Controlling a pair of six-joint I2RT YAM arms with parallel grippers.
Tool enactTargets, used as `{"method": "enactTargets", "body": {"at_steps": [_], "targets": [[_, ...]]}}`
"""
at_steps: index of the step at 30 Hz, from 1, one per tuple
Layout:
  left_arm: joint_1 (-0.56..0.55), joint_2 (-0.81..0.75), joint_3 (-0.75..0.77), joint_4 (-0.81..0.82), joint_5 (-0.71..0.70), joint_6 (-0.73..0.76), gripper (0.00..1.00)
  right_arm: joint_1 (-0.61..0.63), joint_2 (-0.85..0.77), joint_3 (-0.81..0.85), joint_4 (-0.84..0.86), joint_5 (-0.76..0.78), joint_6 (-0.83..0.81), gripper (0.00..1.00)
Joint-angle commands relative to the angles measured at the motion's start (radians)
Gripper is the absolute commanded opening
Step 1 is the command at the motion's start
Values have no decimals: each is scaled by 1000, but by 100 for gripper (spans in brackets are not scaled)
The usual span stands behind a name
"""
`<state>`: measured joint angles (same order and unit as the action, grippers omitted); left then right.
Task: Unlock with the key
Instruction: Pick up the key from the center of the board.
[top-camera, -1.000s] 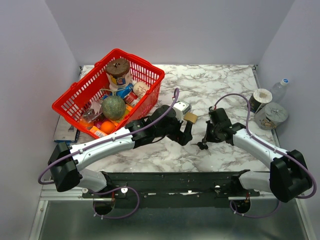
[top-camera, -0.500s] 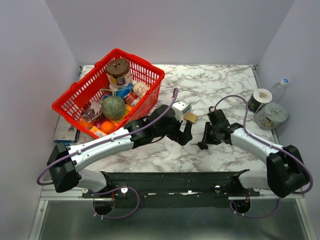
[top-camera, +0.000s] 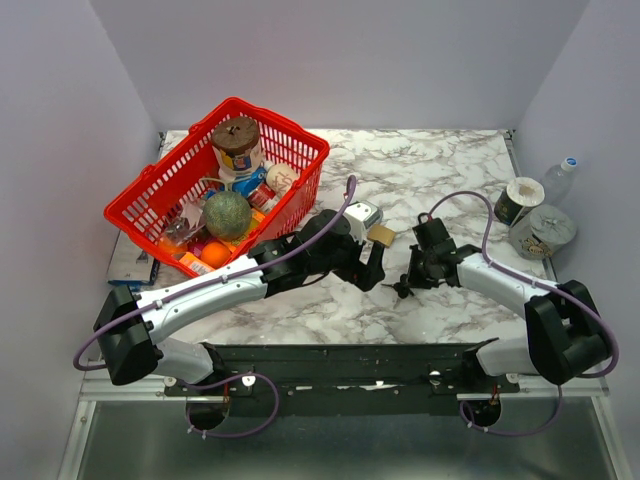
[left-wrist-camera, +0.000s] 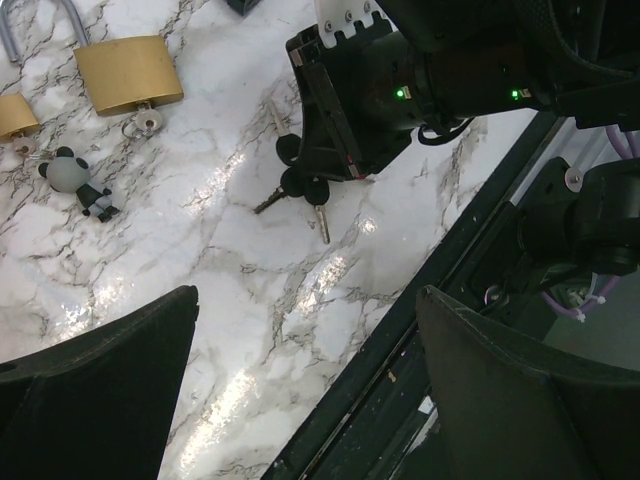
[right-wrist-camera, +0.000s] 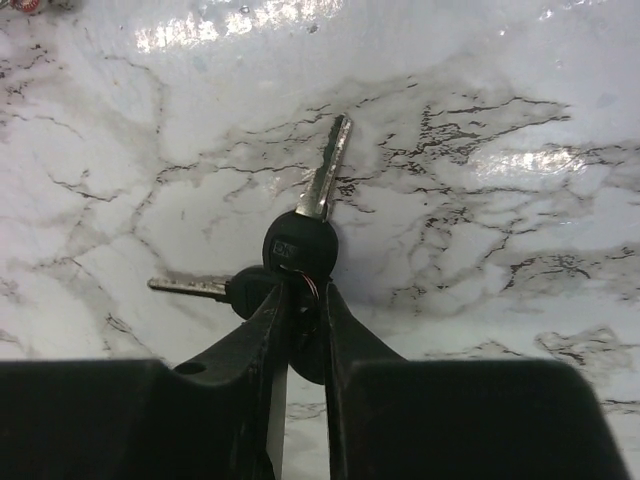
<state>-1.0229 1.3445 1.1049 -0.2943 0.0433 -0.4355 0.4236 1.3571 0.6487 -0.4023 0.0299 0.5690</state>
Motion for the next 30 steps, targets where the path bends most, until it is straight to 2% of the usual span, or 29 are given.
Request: {"method": "enactTargets", "body": {"at_steps": [1,4,6,12,21,30], "targets": [[0,-19,7,0,20,-3,97,-3,5,-15,-7,1,5,15],[0,-16,6,0,20,-3,96,-3,-32,-14,-6,-10,-1,1],[0,-16,6,3,21,-2,96,-5,-55,-8,-6,-22,-6,1],[0,-27,-2,26,56,18,97,-3,-205,15,34,-208,-29,1],[0,-140,-60,136,153,79,98,-3,-381,103,40,-467,-46,1],[3,-234,-112,233,312,136,99,-3,-504,210,46,-772,-93,1]]}}
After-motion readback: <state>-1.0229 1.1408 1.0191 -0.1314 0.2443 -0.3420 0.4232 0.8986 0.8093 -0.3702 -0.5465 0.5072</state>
